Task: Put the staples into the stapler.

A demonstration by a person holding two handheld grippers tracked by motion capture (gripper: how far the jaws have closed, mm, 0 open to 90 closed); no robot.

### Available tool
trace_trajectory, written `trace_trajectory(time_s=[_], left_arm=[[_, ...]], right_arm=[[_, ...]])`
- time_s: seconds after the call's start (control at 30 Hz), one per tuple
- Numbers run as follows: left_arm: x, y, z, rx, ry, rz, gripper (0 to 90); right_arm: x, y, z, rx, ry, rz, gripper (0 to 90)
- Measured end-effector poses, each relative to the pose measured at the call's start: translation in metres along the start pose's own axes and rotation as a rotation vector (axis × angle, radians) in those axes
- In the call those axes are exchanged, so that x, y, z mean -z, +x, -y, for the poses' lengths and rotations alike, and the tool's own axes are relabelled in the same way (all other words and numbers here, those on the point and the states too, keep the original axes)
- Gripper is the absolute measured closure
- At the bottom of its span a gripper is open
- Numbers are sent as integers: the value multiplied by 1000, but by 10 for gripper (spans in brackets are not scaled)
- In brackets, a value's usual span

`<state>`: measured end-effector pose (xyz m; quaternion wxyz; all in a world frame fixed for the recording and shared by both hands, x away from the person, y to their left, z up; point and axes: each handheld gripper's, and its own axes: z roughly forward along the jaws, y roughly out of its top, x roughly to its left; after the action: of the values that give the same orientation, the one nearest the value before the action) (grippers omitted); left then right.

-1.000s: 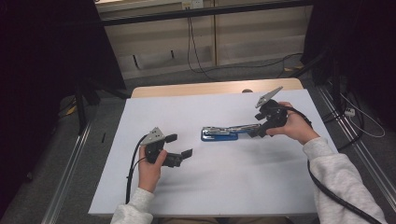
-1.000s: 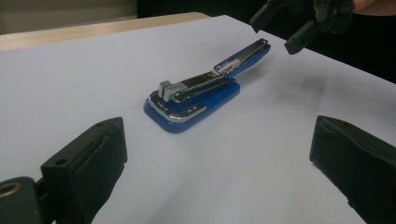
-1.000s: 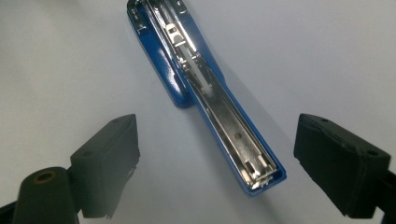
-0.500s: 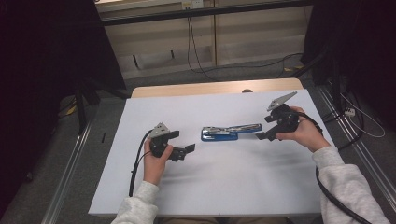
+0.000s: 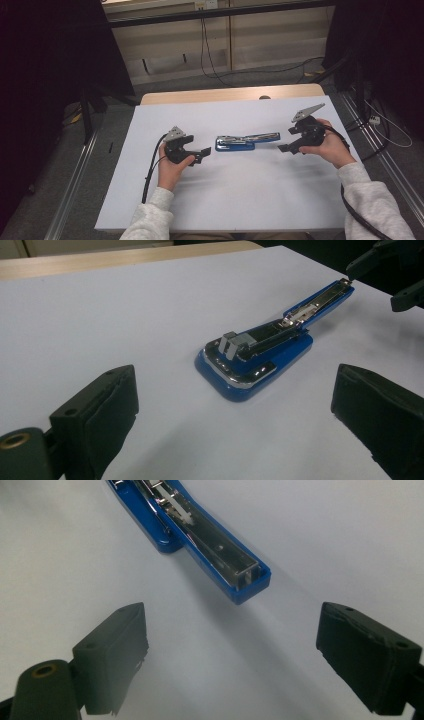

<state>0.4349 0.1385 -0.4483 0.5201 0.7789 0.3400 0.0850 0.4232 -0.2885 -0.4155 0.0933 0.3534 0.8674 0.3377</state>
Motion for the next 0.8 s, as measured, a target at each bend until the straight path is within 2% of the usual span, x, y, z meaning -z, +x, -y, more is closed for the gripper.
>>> trace_trajectory(time_s=[0.13,0.2,0.27,0.3,0.33,0.37,0.4,0.5,0.53,0.57,0.6,0.67,0.7,0.73,0.8], left_arm=[[-4,3,1,17,9,-28,83],[-5,4,1,17,27,-46,163],[-7,4,-1,9,52,-65,204],[-8,3,-2,9,52,-63,269],[-9,3,-3,11,52,-69,340],[-11,2,-4,13,49,-80,366],[-12,3,-4,0,54,-80,405],[-17,3,-4,10,55,-78,584],[-18,4,-4,10,65,-81,584],[-19,4,-4,14,72,-89,601],[-20,4,-4,18,70,-79,631],[-22,4,-4,7,94,-80,688],[-24,3,-5,3,106,-77,756],[-25,3,-5,10,109,-69,756],[-28,2,-6,13,123,-67,821]], right_arm=[[-1,-1,4,-14,0,13,159],[-1,-1,5,-19,-6,15,207],[-2,-1,6,-20,9,9,241],[-3,-1,7,-18,15,18,267],[-3,-1,7,-23,17,22,321],[-3,-1,8,-30,22,19,352],[-3,-1,8,-32,20,18,383],[-4,1,11,-34,10,16,544],[-4,1,11,-34,10,16,544],[-4,1,11,-41,14,23,597],[-4,1,12,-38,20,31,652],[-5,1,13,-40,17,35,747],[-5,2,13,-45,14,28,825],[-5,2,13,-45,14,28,825],[-7,4,12,-47,14,42,879]])
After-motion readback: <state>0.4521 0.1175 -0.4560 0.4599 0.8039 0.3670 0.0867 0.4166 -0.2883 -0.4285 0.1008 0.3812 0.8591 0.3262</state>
